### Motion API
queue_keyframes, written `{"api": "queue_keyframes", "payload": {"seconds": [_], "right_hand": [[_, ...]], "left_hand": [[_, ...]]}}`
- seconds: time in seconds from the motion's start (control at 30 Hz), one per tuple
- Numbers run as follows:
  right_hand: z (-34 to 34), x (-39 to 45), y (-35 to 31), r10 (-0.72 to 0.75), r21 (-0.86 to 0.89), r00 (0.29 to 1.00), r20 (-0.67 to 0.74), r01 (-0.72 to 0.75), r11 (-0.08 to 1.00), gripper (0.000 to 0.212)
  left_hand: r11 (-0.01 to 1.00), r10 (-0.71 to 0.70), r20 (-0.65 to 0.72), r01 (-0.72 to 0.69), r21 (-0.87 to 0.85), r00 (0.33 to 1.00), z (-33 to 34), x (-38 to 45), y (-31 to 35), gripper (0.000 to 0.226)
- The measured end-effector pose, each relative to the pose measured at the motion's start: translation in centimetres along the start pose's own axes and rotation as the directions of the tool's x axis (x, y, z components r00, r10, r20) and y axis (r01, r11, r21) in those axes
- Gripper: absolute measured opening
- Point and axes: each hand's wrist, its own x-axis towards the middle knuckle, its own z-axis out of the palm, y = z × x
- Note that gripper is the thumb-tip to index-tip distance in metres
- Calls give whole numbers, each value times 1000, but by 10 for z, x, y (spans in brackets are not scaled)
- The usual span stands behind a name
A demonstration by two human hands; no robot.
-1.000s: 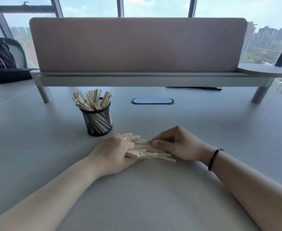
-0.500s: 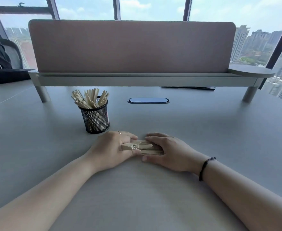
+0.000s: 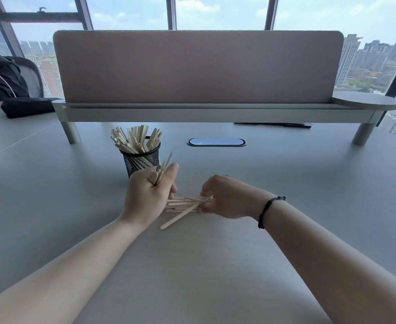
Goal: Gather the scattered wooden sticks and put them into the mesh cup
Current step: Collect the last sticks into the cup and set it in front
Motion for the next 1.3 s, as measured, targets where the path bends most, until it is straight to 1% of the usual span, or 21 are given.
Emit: {"api": "queue_keyframes", "payload": {"seconds": [0.1,0.17,0.3,0.4,0.47,0.57,0.67,0.7,0.77,0.83,0.87,0.93,0.97,1.0,1.03,1.07,1.1,1.2,1.23,1.3], "right_hand": [[-3,4,-5,-5,-48,998,59,8,999,33],[-5,7,-10,-23,-119,995,94,34,992,36],[-7,6,-15,-23,-205,992,127,49,977,34],[-8,1,-19,-40,-280,988,146,80,957,32],[-7,-5,-25,-59,-342,990,130,101,934,26],[-3,-12,-33,-89,-383,994,60,105,918,15],[0,-12,-35,-85,-394,995,53,98,914,15],[1,-12,-34,-75,-394,996,55,91,915,17],[2,-11,-31,-62,-376,996,63,81,923,19],[2,-11,-28,-56,-369,995,77,81,926,19],[1,-11,-26,-53,-369,995,84,81,926,22],[0,-11,-24,-46,-360,994,98,78,930,25],[0,-12,-23,-43,-353,994,100,76,933,25],[0,-12,-23,-42,-348,994,96,73,935,24],[-1,-12,-22,-43,-345,995,91,72,936,25],[-1,-13,-22,-41,-344,995,87,69,937,26],[-2,-13,-21,-35,-341,996,85,62,938,27],[-2,-12,-18,-27,-330,997,69,48,943,29],[-2,-13,-18,-30,-326,998,58,47,944,29],[-1,-13,-16,-37,-312,999,28,44,949,25]], "left_hand": [[992,-72,-91,62,-107,993,2,2,2,62],[992,-52,-97,40,-118,994,2,3,1,63],[998,70,-35,-70,-4,997,2,2,1,68],[986,149,-29,-146,73,988,1,2,8,60],[989,142,-52,-139,53,989,-1,4,10,58],[995,98,-94,-98,5,991,-4,7,5,64],[997,69,-99,-72,-30,993,-6,11,-1,68],[997,72,-73,-75,-36,995,-7,11,-1,65],[995,97,51,-96,-8,994,-8,11,-2,57],[984,130,239,-154,86,962,-8,10,-7,46],[971,134,342,-192,143,930,-10,8,-9,46],[925,98,529,-274,264,843,-13,6,-11,71],[893,62,589,-308,327,806,-14,5,-11,85],[864,30,622,-333,377,782,-13,4,-10,95],[848,2,632,-337,410,775,-12,4,-9,100],[846,-12,624,-325,423,782,-11,4,-10,99],[855,-7,608,-311,415,794,-11,4,-11,91],[874,71,558,-321,364,827,-11,6,-17,45],[878,91,549,-328,350,831,-11,6,-19,34],[884,132,538,-344,316,833,-9,6,-21,18]]}}
